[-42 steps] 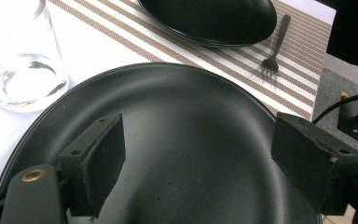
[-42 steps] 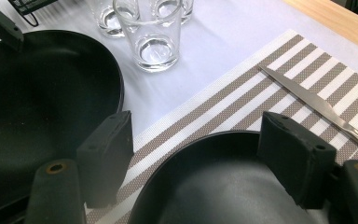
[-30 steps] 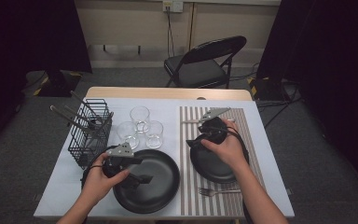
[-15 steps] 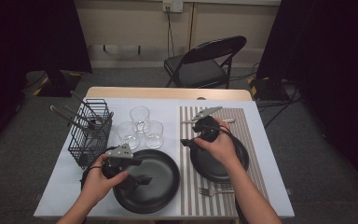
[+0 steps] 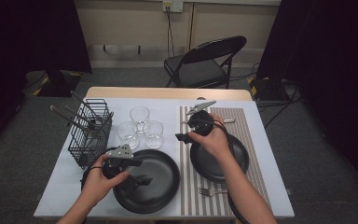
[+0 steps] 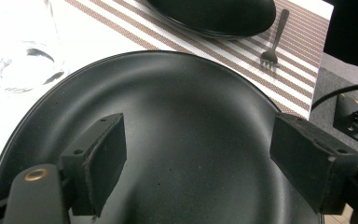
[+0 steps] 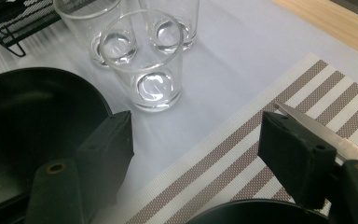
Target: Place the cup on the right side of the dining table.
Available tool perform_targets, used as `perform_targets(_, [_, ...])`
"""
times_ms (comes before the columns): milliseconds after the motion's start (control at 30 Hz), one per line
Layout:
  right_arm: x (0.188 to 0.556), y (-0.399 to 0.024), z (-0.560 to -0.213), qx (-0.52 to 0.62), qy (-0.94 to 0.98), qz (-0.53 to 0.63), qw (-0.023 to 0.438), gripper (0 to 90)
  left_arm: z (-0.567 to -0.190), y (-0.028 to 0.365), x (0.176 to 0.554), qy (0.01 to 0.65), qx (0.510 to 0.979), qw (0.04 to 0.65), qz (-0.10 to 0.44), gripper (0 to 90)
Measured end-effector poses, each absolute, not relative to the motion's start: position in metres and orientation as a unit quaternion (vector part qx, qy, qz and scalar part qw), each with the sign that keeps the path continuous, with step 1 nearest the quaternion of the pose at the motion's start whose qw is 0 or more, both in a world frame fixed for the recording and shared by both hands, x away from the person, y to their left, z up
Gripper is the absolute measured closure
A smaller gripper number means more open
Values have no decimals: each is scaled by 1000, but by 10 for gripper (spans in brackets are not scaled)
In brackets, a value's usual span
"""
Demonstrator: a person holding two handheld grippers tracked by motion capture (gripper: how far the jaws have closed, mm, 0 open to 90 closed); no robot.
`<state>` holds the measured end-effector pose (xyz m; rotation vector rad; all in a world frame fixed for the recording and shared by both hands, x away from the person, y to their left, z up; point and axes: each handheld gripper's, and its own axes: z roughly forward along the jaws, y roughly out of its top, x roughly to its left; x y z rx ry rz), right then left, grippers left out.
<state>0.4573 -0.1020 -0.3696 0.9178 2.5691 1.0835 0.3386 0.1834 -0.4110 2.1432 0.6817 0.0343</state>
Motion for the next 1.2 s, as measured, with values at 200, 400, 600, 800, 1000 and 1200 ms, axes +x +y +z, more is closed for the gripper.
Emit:
perform_targets(200, [463,-96,-366,311,869,370,104,259,-411,184,339,274,860,431,13,184])
perform_targets(400, [467,-89,-363,307,872,368,104,259,-411,183,339,273,860,431,11,183])
perform_targets(600, [471,-82,-364,305,873,367,102,259,-413,184,339,273,862,427,10,184])
perform_targets(800, [476,-77,-363,307,874,364,101,259,-412,185,339,273,861,429,10,184])
perform_targets(1000, [480,-72,-361,309,873,364,102,259,-413,184,339,272,862,429,9,184])
perform_targets(1200, [484,-66,-358,310,872,364,103,259,-413,185,339,273,861,430,8,185])
